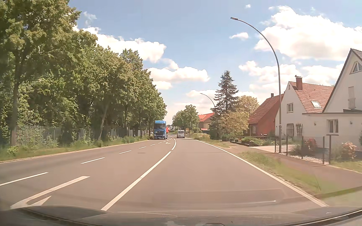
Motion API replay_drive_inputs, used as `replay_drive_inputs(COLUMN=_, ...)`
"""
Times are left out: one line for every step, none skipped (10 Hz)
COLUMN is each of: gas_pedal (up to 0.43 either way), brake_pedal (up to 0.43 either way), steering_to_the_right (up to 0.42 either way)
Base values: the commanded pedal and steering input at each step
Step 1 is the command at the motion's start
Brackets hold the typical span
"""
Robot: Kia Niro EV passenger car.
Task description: Follow the waypoints while adhering to traffic rules and regulations
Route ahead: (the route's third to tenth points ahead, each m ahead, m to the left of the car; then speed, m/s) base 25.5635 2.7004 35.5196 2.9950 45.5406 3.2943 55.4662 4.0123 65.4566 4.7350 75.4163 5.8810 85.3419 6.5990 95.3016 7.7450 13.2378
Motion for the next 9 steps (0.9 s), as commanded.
replay_drive_inputs(gas_pedal=0.268, brake_pedal=0.0, steering_to_the_right=-0.01)
replay_drive_inputs(gas_pedal=0.26, brake_pedal=0.0, steering_to_the_right=-0.01)
replay_drive_inputs(gas_pedal=0.24, brake_pedal=0.0, steering_to_the_right=-0.01)
replay_drive_inputs(gas_pedal=0.24, brake_pedal=0.0, steering_to_the_right=-0.009)
replay_drive_inputs(gas_pedal=0.22, brake_pedal=0.0, steering_to_the_right=-0.01)
replay_drive_inputs(gas_pedal=0.209, brake_pedal=0.0, steering_to_the_right=-0.009)
replay_drive_inputs(gas_pedal=0.209, brake_pedal=0.0, steering_to_the_right=-0.009)
replay_drive_inputs(gas_pedal=0.209, brake_pedal=0.0, steering_to_the_right=-0.009)
replay_drive_inputs(gas_pedal=0.209, brake_pedal=0.0, steering_to_the_right=-0.009)
